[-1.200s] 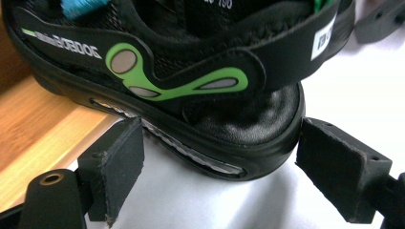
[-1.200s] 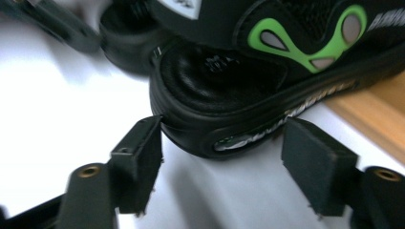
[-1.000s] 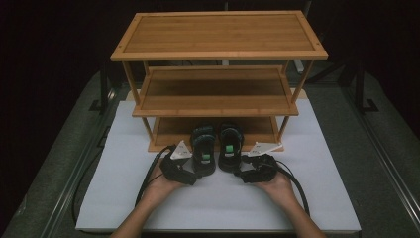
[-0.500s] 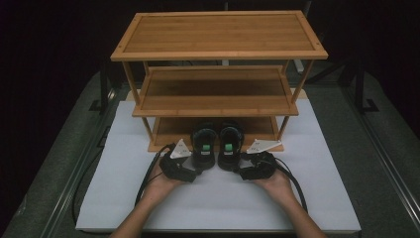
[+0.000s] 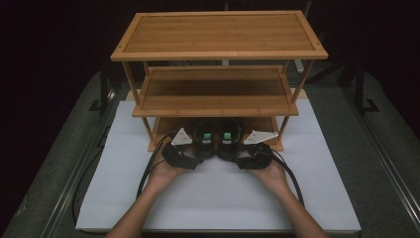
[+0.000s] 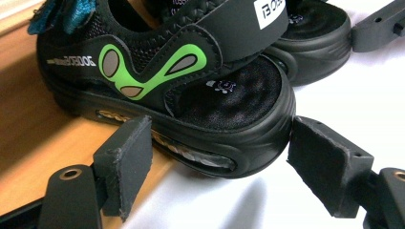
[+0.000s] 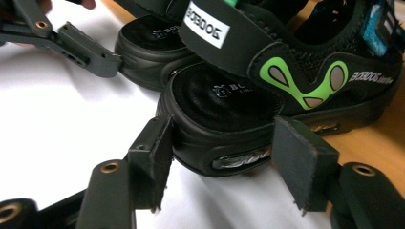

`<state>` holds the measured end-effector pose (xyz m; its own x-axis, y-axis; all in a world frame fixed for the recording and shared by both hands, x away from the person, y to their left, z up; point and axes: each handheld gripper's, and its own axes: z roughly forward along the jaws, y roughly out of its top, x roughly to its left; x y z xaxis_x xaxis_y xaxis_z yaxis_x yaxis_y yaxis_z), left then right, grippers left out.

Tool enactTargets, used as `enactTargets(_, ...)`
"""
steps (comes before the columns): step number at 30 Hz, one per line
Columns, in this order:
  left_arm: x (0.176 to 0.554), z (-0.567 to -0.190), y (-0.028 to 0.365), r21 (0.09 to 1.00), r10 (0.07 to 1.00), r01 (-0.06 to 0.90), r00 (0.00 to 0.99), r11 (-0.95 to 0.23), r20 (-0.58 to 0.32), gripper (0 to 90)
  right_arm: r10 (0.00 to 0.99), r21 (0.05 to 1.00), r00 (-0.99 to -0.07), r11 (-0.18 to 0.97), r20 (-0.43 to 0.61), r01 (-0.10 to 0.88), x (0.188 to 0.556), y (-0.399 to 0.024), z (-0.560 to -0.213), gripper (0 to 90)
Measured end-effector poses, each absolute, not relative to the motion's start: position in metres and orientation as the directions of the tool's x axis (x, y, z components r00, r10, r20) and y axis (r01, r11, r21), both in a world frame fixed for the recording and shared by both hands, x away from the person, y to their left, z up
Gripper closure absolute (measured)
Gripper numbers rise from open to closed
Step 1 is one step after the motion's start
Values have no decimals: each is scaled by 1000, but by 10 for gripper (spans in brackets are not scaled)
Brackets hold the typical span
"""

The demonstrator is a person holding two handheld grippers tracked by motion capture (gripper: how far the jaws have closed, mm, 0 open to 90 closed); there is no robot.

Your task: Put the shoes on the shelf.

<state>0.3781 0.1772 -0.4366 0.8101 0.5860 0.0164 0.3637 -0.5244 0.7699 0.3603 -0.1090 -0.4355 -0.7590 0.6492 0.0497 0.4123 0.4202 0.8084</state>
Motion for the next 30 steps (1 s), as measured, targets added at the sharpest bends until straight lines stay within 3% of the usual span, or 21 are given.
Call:
enactTargets(17, 416, -441, 172, 758, 628, 381, 777, -529, 48, 246, 716, 822, -698, 389, 15, 417, 395, -108, -445, 445)
enactTargets(30, 409, -431, 181, 775, 636, 411, 772, -480, -16, 236, 708, 813, -703, 367, 70, 451, 392, -113, -440, 360)
